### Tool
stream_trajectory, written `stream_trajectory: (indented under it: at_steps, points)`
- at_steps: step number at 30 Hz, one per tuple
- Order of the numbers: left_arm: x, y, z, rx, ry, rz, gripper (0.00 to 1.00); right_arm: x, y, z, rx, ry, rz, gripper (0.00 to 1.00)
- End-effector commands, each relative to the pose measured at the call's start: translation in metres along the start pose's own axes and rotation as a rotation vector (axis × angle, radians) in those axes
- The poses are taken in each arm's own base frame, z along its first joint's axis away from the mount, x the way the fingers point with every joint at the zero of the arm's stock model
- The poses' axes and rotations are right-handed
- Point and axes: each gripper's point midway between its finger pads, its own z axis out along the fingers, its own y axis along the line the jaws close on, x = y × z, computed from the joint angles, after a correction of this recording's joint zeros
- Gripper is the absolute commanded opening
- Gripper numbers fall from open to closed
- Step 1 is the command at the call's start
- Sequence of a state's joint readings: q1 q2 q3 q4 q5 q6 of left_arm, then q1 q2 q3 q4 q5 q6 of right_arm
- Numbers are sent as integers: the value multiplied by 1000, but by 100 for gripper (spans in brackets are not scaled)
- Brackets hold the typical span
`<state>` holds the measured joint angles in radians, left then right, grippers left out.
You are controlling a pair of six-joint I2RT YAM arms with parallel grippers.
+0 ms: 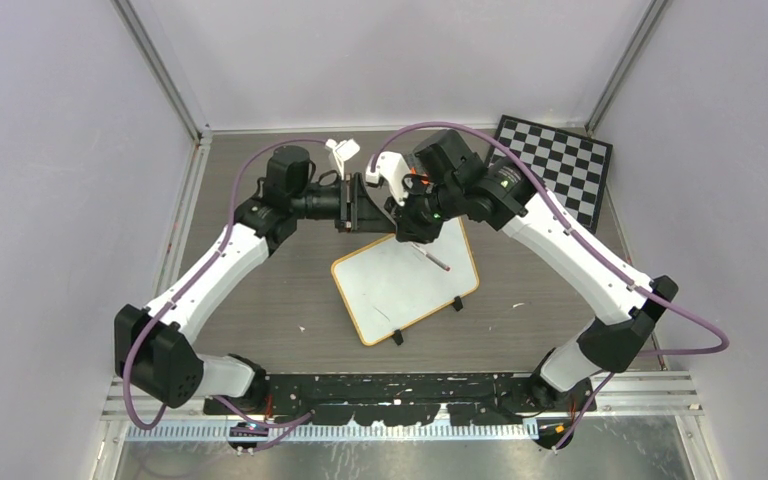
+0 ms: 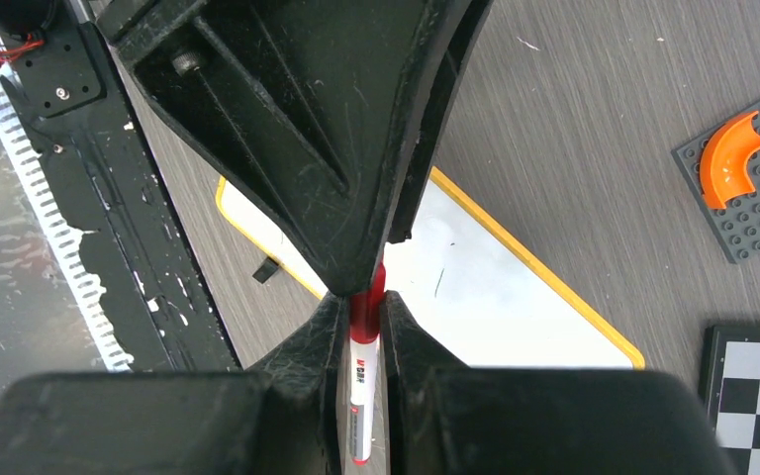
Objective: Write a sentence on the whiteboard
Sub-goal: Pick up the whiteboard marker at the center of the board.
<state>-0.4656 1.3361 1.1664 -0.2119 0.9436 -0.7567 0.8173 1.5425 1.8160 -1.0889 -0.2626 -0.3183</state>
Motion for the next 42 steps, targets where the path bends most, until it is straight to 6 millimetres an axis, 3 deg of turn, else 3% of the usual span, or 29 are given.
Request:
stream_trajectory:
  at_steps: [1,7,12,14,18,22,27,32,35,42]
  points:
    - [3,-8,4,58,14,18,33,-23,-3,-8,22,-75,-42,0]
    - [0,-18,7,147,11,-14,22,-28,3,-10,-14,-94,-60,0]
    - [0,-24,4,167,9,-5,0,-30,4,-12,-18,-101,-61,1]
    - [-5,-22,-1,159,-12,-3,0,-32,2,-15,2,-105,-43,15]
    - [-33,-8,-25,109,-114,-22,0,-37,-8,-28,38,-142,27,71]
    - [-55,-7,-52,131,-196,-29,0,-45,-22,-51,24,-230,170,90]
    - [-69,-24,-74,210,-290,-9,0,-54,-44,-75,-98,-376,489,92]
    - [-78,-38,-81,253,-344,14,0,-70,-65,-88,-247,-536,766,92]
    - [-82,-42,-82,274,-361,17,0,-79,-65,-84,-330,-580,860,91]
    - [-92,-51,-87,309,-427,11,0,-99,-62,-76,-555,-684,975,78]
